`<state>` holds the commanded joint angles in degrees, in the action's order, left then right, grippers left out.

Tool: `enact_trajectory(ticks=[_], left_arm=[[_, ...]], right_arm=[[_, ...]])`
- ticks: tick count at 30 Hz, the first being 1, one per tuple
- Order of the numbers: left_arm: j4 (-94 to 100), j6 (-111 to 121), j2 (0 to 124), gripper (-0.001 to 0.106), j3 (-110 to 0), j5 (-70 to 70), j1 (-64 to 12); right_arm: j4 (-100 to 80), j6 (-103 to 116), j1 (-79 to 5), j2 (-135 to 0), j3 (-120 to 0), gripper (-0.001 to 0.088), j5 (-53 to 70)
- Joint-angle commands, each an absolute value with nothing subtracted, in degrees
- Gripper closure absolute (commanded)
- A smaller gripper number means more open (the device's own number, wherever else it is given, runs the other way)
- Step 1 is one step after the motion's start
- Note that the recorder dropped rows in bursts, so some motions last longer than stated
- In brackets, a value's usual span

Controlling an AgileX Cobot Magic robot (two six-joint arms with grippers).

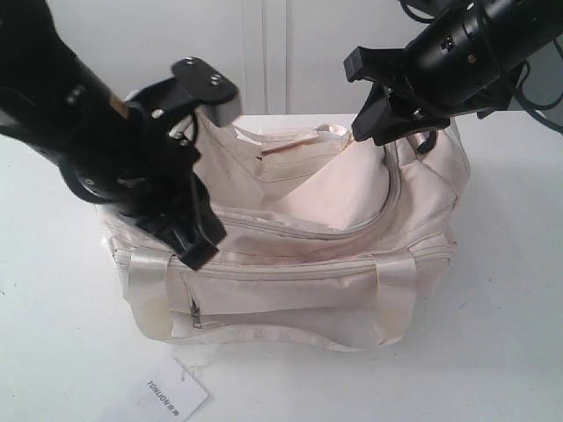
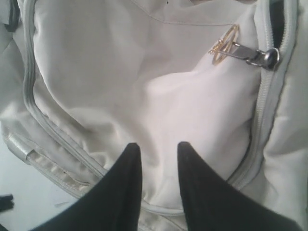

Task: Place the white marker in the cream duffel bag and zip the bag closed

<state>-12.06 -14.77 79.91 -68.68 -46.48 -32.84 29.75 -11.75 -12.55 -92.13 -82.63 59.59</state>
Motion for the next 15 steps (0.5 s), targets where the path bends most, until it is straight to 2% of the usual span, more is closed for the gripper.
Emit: enact_trajectory(ticks=[8, 15], left_arm=[[-10.4, -13.5, 77.3, 0.105, -68.7, -51.7, -20.1], [-10.2, -13.3, 75.4, 0.105, -68.7, -53.0, -12.2]], right_arm=[[25.7, -12.4, -12.6, -92.1, -82.6, 0.0627, 62.1], [23.7, -11.4, -12.5, -92.0, -82.6, 0.0868, 63.7]])
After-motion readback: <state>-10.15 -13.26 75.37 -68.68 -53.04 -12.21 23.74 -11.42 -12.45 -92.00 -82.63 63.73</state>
